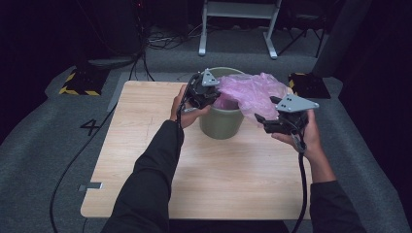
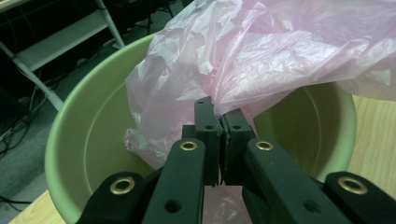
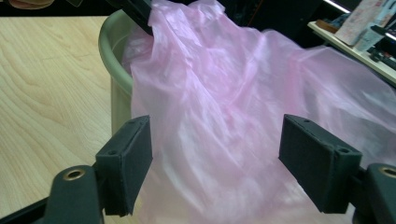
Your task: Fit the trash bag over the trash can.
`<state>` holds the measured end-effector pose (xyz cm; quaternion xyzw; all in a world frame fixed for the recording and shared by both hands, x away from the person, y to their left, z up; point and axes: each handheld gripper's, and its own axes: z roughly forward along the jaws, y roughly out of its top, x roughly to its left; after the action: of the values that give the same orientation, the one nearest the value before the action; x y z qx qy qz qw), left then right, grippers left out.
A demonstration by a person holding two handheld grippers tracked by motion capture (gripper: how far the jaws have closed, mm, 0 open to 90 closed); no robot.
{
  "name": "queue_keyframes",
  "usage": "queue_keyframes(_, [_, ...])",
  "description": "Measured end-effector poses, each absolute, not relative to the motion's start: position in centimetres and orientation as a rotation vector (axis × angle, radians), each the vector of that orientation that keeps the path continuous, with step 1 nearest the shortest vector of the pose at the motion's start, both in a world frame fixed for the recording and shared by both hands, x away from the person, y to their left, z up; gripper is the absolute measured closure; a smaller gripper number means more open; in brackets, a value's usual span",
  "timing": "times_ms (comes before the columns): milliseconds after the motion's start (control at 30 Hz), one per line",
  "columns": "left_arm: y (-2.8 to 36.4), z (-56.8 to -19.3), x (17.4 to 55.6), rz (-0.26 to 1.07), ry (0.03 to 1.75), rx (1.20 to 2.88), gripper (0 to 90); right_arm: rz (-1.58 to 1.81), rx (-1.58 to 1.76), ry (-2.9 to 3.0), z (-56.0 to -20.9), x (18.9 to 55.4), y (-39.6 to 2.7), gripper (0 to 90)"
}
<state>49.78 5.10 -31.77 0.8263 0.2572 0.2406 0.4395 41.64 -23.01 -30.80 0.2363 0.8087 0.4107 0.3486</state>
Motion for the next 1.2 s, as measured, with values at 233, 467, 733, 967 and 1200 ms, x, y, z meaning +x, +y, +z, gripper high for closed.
queue_keyframes(233, [5.9,-32.4,49.8,0.581,0.651,2.024,84.0,1.195,0.660,2.063,-31.9,40.8,-24.7,30.1])
queue_keyframes(467, [6.9,-32.7,49.8,0.533,0.647,1.985,67.0,1.301,0.560,2.084,-32.5,41.1,-23.7,68.5])
queue_keyframes(733, [6.8,-31.7,47.2,0.525,0.584,1.939,22.1,1.271,0.434,2.072,-32.3,40.6,-21.9,89.0])
queue_keyframes(967, [4.8,-30.8,44.9,0.602,0.449,1.974,23.3,1.285,0.420,2.070,-32.1,40.4,-21.4,87.9])
queue_keyframes(1200, [3.3,-31.5,45.4,0.654,0.438,2.052,61.7,1.343,0.409,2.061,-31.6,40.1,-21.4,83.1])
